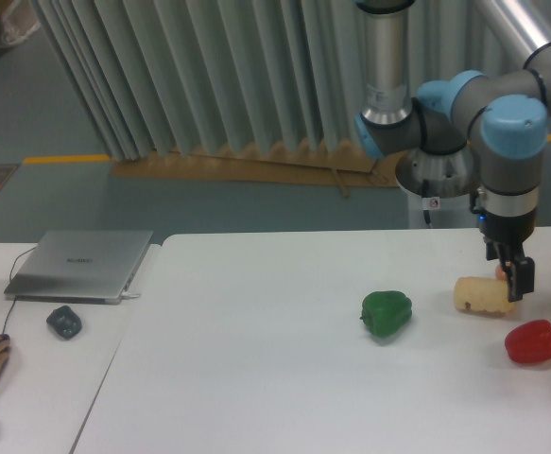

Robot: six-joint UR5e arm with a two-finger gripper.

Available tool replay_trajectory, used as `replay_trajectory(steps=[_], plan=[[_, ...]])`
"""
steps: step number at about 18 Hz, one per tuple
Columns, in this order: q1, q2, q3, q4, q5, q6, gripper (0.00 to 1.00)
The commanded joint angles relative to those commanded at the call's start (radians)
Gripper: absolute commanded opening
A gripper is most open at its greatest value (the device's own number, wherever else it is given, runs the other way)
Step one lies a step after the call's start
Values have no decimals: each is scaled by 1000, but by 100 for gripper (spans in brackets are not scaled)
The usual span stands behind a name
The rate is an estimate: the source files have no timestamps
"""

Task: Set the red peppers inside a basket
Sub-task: 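Lower the open gripper toward the red bell pepper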

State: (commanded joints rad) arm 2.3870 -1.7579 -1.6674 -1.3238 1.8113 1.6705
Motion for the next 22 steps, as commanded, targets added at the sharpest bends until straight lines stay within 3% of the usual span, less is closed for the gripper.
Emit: replay_trajectory(steps=[13,16,22], plan=[[55,-11,28,17,-1,-83,100],[70,-35,35,76,2,-89,100],[70,-51,34,80,2,-124,100]])
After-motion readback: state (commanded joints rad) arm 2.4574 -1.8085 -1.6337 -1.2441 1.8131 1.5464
